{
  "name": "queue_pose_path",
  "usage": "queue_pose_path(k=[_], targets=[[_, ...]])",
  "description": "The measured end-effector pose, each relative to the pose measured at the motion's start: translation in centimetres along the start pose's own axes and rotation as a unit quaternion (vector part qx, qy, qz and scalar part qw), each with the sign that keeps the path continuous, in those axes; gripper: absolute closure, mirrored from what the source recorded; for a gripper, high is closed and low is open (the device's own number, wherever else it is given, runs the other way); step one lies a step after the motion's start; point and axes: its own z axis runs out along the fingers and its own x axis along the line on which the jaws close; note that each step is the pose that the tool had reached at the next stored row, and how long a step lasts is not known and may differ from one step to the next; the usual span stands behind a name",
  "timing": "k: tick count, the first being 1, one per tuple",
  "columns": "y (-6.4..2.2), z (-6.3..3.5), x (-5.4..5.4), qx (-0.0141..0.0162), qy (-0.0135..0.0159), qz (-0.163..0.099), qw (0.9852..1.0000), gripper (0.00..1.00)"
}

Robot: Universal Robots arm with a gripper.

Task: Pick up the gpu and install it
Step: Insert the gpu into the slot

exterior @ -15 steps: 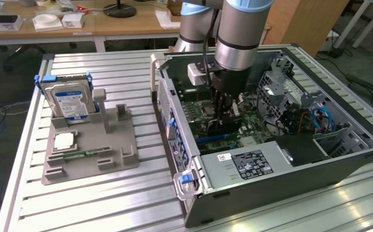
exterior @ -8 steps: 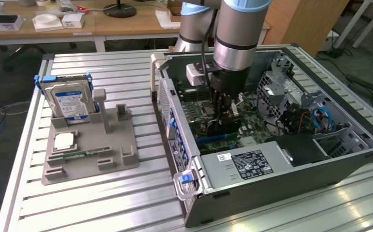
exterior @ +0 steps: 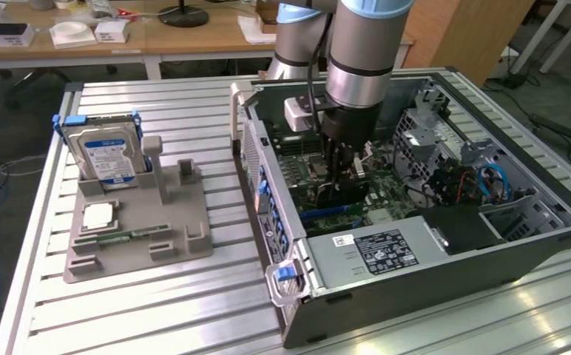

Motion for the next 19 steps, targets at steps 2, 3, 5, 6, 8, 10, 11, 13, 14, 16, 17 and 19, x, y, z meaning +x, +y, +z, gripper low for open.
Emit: queue_pose_path(k=[2,3,5,6,8,10,11,13,14,16,17,19], targets=[[0.00,0.00,0.00,0.0000,0.0000,0.000,1.0000,0.74],[0.00,0.00,0.00,0.0000,0.0000,0.000,1.0000,0.74],[0.00,-0.01,-0.01,0.0004,0.0001,0.000,1.0000,0.74],[0.00,-0.01,-0.01,0.0007,0.0000,0.000,1.0000,0.74],[0.00,0.00,-0.01,0.0009,0.0000,0.000,1.0000,0.74],[0.06,0.10,-0.02,0.0009,0.0000,0.000,1.0000,0.74],[0.09,0.19,-0.03,0.0010,0.0000,0.000,1.0000,0.74],[0.14,0.36,-0.03,0.0009,0.0000,0.000,1.0000,0.74],[0.15,0.42,-0.03,0.0009,0.0000,0.000,1.0000,0.74],[0.18,0.44,-0.03,0.0008,0.0001,0.000,1.0000,0.74],[0.19,0.45,-0.06,0.0010,0.0000,0.000,1.0000,0.74],[0.21,0.44,-0.09,0.0035,-0.0001,0.000,1.0000,0.74]])
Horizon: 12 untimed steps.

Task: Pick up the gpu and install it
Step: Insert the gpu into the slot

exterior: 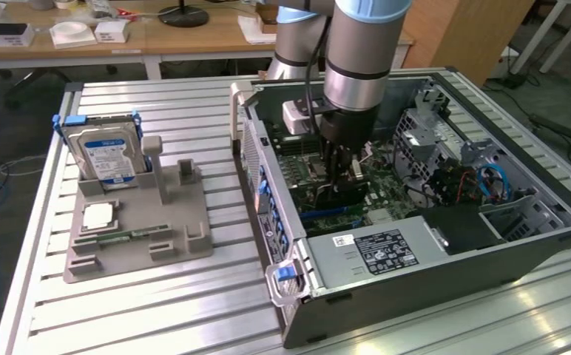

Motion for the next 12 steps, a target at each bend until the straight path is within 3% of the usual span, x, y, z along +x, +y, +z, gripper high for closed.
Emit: queue_pose_path(k=[3,12], targets=[[-0.02,0.00,-0.03,0.0047,-0.0001,0.000,1.0000,0.74],[0.00,0.19,-0.04,0.0047,0.0000,0.000,1.0000,0.74]])
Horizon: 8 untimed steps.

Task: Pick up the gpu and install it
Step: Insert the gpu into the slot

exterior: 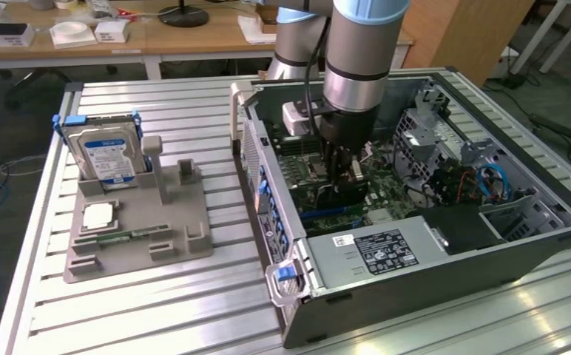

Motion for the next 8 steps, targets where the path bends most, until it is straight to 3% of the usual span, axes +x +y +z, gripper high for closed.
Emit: queue_pose_path(k=[8], targets=[[0.04,0.19,-0.01,0.0000,-0.0003,0.000,1.0000,0.74]])
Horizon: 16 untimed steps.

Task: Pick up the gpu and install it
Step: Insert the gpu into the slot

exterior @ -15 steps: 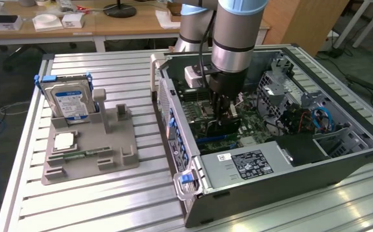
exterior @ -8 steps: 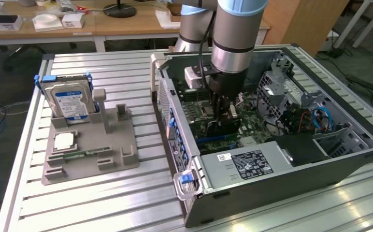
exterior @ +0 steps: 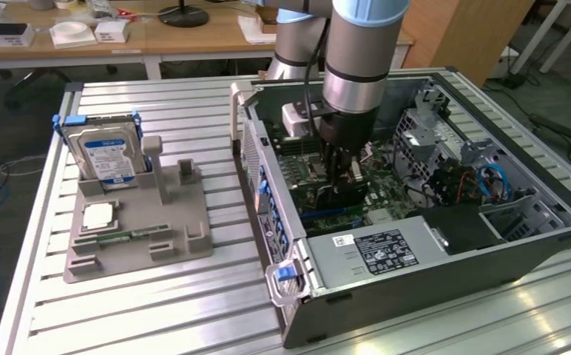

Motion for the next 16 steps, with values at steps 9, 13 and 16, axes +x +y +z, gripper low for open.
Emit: queue_pose_path(k=[9,13,16], targets=[[0.06,0.23,-0.01,-0.0002,0.0000,0.000,1.0000,0.74],[0.08,0.28,-0.02,0.0000,-0.0002,0.000,1.0000,0.74],[0.10,0.42,-0.03,0.0000,-0.0002,0.000,1.0000,0.74]])
